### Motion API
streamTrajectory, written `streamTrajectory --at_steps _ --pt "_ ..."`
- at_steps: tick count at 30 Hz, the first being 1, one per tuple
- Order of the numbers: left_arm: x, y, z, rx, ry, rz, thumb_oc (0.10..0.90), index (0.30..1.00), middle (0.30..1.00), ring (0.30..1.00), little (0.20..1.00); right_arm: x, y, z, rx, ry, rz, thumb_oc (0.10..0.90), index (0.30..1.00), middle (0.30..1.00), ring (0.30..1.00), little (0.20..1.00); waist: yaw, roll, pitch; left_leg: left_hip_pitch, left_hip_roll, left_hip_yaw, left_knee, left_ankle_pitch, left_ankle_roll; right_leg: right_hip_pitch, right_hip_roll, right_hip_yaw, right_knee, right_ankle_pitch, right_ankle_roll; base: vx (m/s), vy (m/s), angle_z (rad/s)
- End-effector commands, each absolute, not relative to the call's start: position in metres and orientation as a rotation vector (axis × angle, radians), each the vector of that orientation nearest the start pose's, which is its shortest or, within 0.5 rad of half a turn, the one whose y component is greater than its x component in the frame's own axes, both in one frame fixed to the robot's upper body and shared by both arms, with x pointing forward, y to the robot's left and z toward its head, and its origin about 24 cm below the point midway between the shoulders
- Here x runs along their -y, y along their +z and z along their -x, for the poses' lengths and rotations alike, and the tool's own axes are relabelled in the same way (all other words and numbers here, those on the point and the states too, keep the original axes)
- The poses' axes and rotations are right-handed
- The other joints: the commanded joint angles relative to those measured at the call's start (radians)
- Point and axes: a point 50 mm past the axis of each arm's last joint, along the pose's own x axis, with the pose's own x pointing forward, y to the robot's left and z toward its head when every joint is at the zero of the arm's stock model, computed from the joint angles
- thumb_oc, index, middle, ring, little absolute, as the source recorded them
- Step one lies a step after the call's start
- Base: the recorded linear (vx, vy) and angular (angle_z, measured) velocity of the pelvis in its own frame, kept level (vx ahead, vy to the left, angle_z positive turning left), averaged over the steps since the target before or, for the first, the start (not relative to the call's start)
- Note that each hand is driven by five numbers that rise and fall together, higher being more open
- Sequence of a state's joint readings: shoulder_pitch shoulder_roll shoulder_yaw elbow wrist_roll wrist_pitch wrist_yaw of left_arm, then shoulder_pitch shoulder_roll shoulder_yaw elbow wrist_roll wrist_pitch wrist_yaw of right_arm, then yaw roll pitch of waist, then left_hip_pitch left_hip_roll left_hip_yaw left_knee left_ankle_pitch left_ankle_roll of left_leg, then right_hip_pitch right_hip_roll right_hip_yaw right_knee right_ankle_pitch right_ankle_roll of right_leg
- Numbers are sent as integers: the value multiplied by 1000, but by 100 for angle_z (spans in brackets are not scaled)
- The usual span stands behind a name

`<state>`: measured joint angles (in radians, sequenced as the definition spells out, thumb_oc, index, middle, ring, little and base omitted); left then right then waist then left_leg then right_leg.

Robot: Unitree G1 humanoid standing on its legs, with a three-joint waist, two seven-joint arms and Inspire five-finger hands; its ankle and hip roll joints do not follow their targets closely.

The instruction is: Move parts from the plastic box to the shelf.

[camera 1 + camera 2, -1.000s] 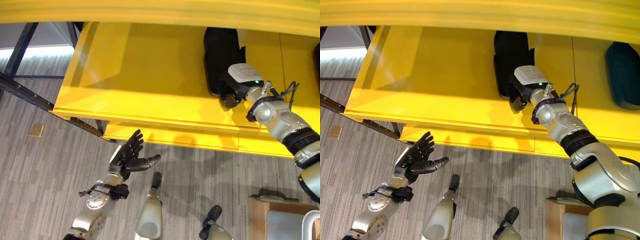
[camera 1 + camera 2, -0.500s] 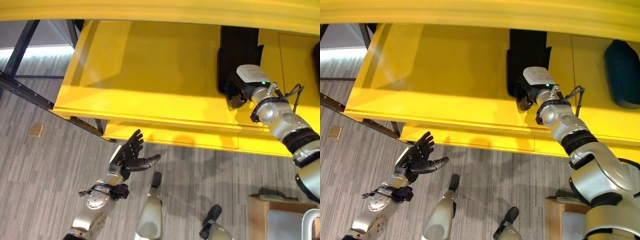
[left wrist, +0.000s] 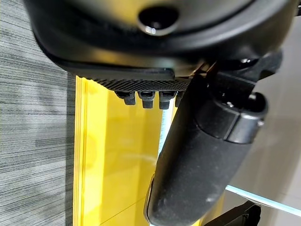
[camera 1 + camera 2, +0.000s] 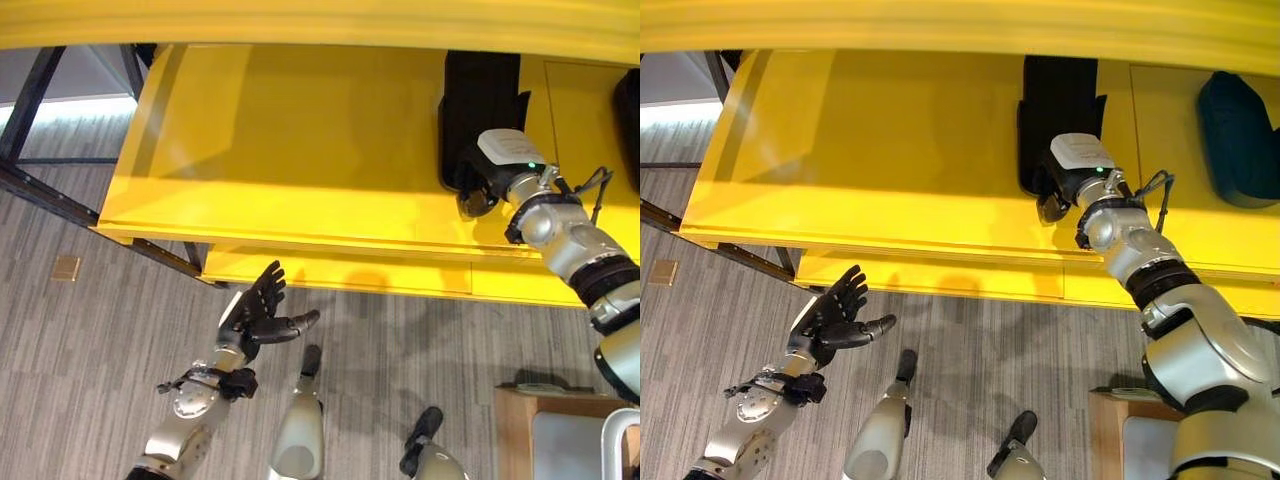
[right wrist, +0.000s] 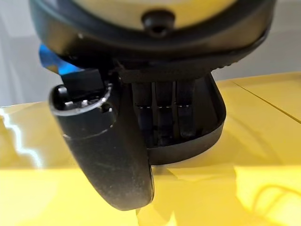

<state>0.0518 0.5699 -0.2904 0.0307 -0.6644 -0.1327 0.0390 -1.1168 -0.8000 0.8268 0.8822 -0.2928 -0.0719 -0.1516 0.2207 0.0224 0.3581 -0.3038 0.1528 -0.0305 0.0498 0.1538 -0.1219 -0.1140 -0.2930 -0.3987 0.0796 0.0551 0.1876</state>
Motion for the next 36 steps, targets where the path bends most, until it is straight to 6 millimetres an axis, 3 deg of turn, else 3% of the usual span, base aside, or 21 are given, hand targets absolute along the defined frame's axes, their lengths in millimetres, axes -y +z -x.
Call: streamTrajectory --at_steps 1,17,18,19,20,21,36 --pt "-195 70 -243 101 -204 149 900 1000 1000 1000 1000 249 257 -399 241 -145 1562 400 300 300 300 300 6 -23 6 -23 21 33 12 25 25 -37 -5 9 129 -54 -43 0 0 0" --pt "-198 73 -245 110 -197 137 900 1000 1000 1000 1000 233 256 -399 278 -65 1616 400 300 300 300 300 10 -32 9 -25 18 25 9 24 27 -44 -6 3 140 -52 -40 0 0 0" --pt "-198 73 -245 112 -195 134 900 1000 1000 1000 1000 233 258 -399 282 -67 1624 465 391 391 391 391 11 -34 9 -26 18 24 9 23 28 -44 -6 3 139 -52 -40 0 0 0" --pt "-199 73 -245 110 -196 133 900 1000 1000 1000 1000 233 259 -399 285 -69 1626 590 566 566 566 566 11 -34 9 -27 18 24 8 24 28 -44 -6 2 139 -52 -40 0 0 0" --pt "-199 73 -245 111 -196 133 900 1000 1000 1000 1000 233 259 -399 285 -69 1626 865 951 951 951 951 11 -34 9 -27 18 24 8 24 28 -44 -6 2 139 -52 -40 0 0 0" --pt "-199 73 -246 111 -194 132 900 1000 1000 1000 1000 233 261 -398 289 -71 1627 900 1000 1000 1000 1000 11 -34 9 -26 17 24 7 24 28 -44 -6 2 140 -52 -40 0 0 0" --pt "-205 74 -245 111 -173 118 900 1000 1000 1000 1000 223 282 -392 376 -56 1687 900 1000 1000 1000 1000 1 -51 9 -24 18 25 8 22 29 -45 -3 10 141 -48 -43 0 0 0"
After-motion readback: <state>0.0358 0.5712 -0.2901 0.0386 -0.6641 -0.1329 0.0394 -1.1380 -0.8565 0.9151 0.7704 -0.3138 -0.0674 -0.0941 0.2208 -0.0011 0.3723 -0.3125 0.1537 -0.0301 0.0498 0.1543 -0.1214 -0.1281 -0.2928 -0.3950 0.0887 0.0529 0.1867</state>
